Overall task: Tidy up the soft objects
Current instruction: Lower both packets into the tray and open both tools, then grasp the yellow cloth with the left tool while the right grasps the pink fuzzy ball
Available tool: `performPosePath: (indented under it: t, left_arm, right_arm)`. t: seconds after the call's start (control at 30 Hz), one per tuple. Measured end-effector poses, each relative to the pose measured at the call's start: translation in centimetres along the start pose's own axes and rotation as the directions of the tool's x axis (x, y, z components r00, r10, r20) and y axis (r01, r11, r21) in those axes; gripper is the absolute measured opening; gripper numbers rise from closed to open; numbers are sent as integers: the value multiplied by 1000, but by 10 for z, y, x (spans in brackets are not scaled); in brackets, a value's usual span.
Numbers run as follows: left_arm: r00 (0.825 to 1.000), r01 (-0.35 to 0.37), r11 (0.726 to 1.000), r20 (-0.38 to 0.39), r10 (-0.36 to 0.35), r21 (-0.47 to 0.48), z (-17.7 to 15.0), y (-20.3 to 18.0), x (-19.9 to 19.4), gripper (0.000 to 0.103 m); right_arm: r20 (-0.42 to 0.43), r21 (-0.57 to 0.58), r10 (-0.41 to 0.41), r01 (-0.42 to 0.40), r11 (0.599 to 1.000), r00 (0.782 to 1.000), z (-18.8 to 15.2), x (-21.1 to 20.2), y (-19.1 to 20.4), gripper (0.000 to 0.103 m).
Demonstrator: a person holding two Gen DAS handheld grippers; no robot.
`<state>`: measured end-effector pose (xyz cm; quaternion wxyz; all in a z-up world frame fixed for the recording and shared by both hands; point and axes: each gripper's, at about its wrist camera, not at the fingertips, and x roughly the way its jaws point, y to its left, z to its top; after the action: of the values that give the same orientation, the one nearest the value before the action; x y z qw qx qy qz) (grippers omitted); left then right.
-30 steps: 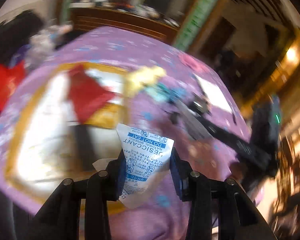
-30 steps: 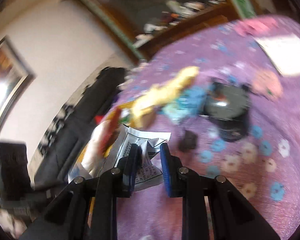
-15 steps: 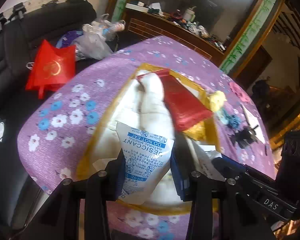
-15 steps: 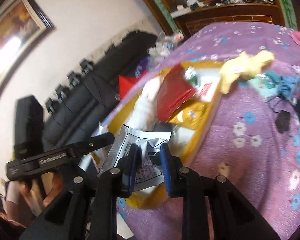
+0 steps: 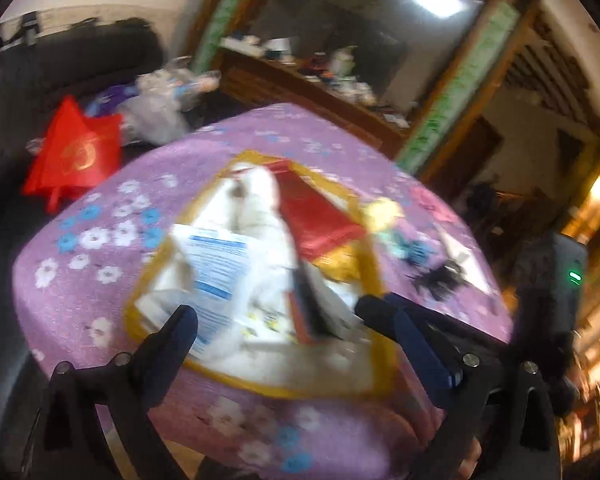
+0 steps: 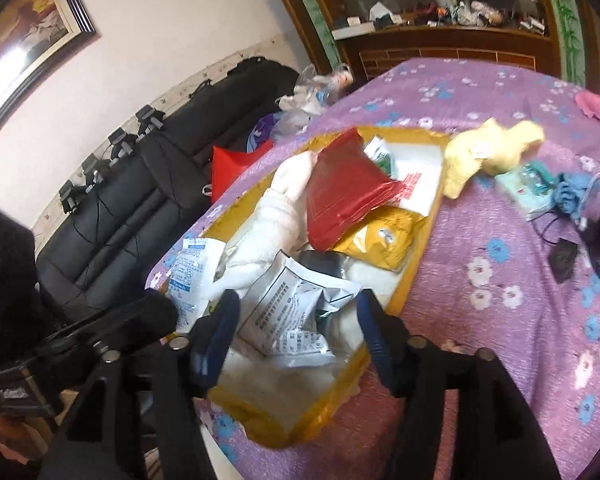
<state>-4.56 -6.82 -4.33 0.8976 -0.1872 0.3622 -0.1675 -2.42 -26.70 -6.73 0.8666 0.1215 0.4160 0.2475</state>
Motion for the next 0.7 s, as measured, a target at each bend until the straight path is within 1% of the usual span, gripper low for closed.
performPosePath:
  t: [0.07,0.1,0.17,0.2,0.23,0.27,0.3,0.33,0.37,0.47,0.57,0.63,0.67,0.7]
  left_arm:
    - [998,65,998,-12,-65,-10,0,-8,-6,102]
    - [997,78,997,-17,-78,-18,0,-13,-8,102]
    - [998,60,998,-7,-60,9,3,-29,-10,102]
    - [999,43,998,9,-44,40,6,-41,-11,102]
    - [999,44,998,21,-46,54,7,-47,-11,102]
    - [998,48,997,25,-50,68,10,-57,-9,102]
    - [998,55,996,24,-57,73,12,-64,-7,102]
    - [997,70,995,21,-71,76,15,-73,-2,102]
    - [997,69,995,21,-71,78,18,-79,1,102]
    - [999,8,995,44,-13,96,27,-98,16,102]
    - [997,-30,995,68,24,96,32,-111,31,102]
    - [996,-57,993,69,50,102,35,-116,41,102]
    - [998,-47,993,55,42,105,37,-119,46,102]
    - [999,-27,994,21,25,109,38,-121,53,102]
  right_arm:
    - [24,15,9,-9,1000,1000,-4,-14,-7,66]
    - [42,18,-5,4,1000,999,-5,-22,-12,72]
    - [58,53,-22,19,998,998,-7,-37,-30,74]
    - [60,79,-11,6,997,998,-7,-44,-40,74]
    - [58,97,1,-6,995,998,-7,-51,-51,76]
    - [57,113,-8,1,994,998,-7,-57,-61,81]
    - [48,135,-40,33,990,998,-7,-62,-73,83]
    - [39,155,-74,67,986,997,-6,-64,-85,83]
    - [33,180,-105,98,979,994,-6,-67,-99,83]
    - [19,260,-162,152,954,987,-10,-74,-131,83]
    - [-10,284,-210,204,937,978,-16,-71,-146,83]
    - [-21,306,-211,207,929,977,-21,-67,-152,83]
    - [-31,315,-201,200,928,979,-24,-65,-155,83]
    - [-40,323,-185,187,928,982,-27,-62,-155,83]
